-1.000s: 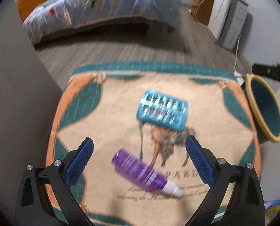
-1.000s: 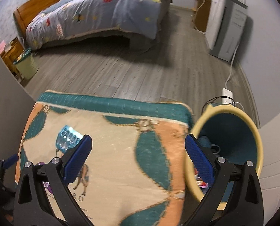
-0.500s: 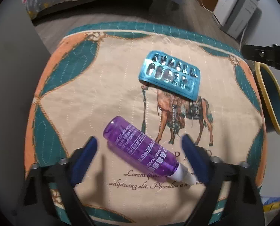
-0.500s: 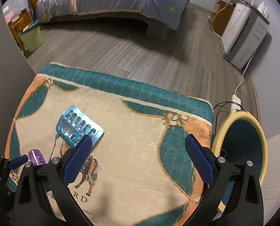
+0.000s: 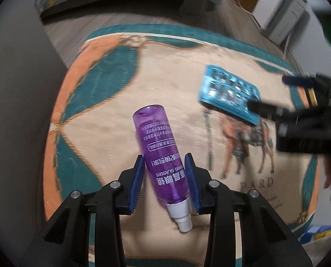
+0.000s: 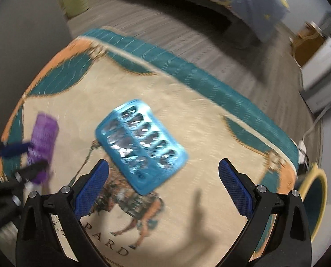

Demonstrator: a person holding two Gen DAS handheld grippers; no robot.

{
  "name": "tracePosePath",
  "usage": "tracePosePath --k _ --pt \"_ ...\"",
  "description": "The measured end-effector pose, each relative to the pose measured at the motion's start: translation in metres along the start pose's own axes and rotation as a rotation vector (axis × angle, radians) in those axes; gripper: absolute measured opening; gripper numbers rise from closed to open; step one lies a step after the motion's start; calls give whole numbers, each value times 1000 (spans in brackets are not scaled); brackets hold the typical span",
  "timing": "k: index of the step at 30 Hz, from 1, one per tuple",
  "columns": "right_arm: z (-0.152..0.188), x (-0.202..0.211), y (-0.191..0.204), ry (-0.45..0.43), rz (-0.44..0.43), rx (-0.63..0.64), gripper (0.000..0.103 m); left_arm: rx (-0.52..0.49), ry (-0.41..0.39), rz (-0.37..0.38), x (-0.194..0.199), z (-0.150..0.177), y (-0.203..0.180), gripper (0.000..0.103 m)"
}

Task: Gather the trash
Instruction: 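Grasp the purple spray bottle with the left tool while the right tool grasps the blue blister pack, then carry the purple spray bottle and blue blister pack over the bin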

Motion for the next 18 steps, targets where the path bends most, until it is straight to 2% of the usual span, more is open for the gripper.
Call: tracePosePath --k 3,8,13,15,17,18 --pt "-3 -13 13 22 1 49 97 23 -1 4 -1 -5 12 38" --pt "-9 -33 19 41 14 59 97 38 1 25 -4 -7 19 38" --pt "-15 -40 10 32 -25 -6 96 11 -2 35 -3 -6 18 38" --pt "-15 -42 10 38 -52 -19 89 19 0 45 -2 -6 21 38" --pt "-15 -40 13 41 -78 -17 74 17 -1 48 -2 -7 21 38" --pt "-15 -38 15 45 -81 -7 73 8 -3 49 -2 -7 20 38"
Point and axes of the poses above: each gripper's, at about its wrist camera, not at the fingertips, and x roughly against the way its jaws point, y to its left, z to its underside, the point moved 5 cm from there along -x, roughly the way its jaws point, and after that the axes turned 5 degrees about -z, right-handed, at the moved point
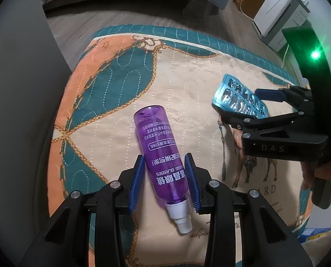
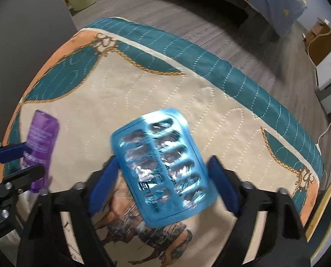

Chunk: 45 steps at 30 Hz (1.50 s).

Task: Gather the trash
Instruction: 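Carry the purple spray bottle and blue blister pack over the bin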

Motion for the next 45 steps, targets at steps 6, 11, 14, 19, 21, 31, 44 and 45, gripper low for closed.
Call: tracePosePath --k 6,11,14,19,21,31,44,45 --pt "6 20 3 6 -5 7 70 -48 -26 4 7 -3 -11 37" --pt "12 61 -23 -59 2 -51 70 -73 -81 -1 22 -10 -23 37" --pt "20 86 -42 -96 28 -82 70 -82 -108 8 32 -15 -35 36" --pt "41 129 -70 -140 71 -124 70 -124 -145 38 43 -21 -74 35" --pt "51 145 -84 -161 88 -149 70 -153 -165 49 49 -23 -92 34" --pt "109 204 -160 -248 184 -333 70 -321 -266 93 72 -41 -188 34" --pt "200 230 -236 -275 286 -608 70 -486 -302 217 84 -28 -300 34" --pt "206 232 -241 -276 291 -626 70 -499 -309 225 86 -27 -307 34"
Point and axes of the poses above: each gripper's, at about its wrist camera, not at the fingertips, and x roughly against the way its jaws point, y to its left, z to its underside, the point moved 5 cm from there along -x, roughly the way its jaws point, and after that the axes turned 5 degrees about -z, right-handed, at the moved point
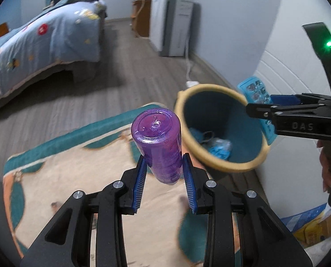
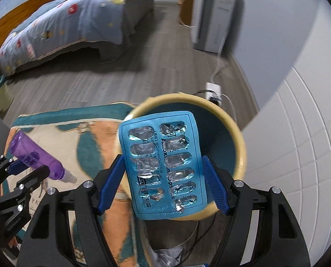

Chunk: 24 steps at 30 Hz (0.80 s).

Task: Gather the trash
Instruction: 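Carry the purple spray bottle and blue blister pack over the bin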

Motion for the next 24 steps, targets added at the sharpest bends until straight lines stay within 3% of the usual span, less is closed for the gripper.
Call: tracePosePath --k 9,16,24 --pt "4 7 -47 -13 34 -132 70 -100 -37 96 4 -7 -50 34" --pt "10 -2 -78 3 45 -236 70 -153 -18 144 -4 -2 -76 34" --pt "14 -19 -92 9 0 -336 70 -229 -7 147 -19 -9 -98 34"
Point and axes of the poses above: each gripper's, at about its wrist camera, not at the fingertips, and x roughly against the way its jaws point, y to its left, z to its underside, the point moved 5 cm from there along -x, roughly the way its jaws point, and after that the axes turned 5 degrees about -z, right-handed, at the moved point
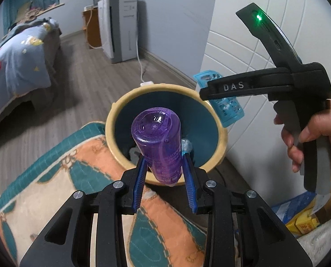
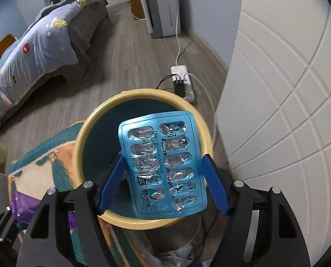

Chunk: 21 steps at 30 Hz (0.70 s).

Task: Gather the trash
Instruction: 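Carry the purple spray bottle and blue blister pack over the bin, then open both tools to drop the bottle and blister pack into the bin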

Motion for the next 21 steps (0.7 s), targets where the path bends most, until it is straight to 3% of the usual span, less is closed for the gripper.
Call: tracePosePath --k 13,18,21 --pt "1 -32 -10 15 6 -59 71 -23 38 -25 -53 -19 7 34" --pt "1 -47 -11 38 -32 -104 72 5 53 -32 -71 -18 16 34" --pt "-3 -51 -7 28 -49 -117 82 10 45 -49 -76 -19 22 38"
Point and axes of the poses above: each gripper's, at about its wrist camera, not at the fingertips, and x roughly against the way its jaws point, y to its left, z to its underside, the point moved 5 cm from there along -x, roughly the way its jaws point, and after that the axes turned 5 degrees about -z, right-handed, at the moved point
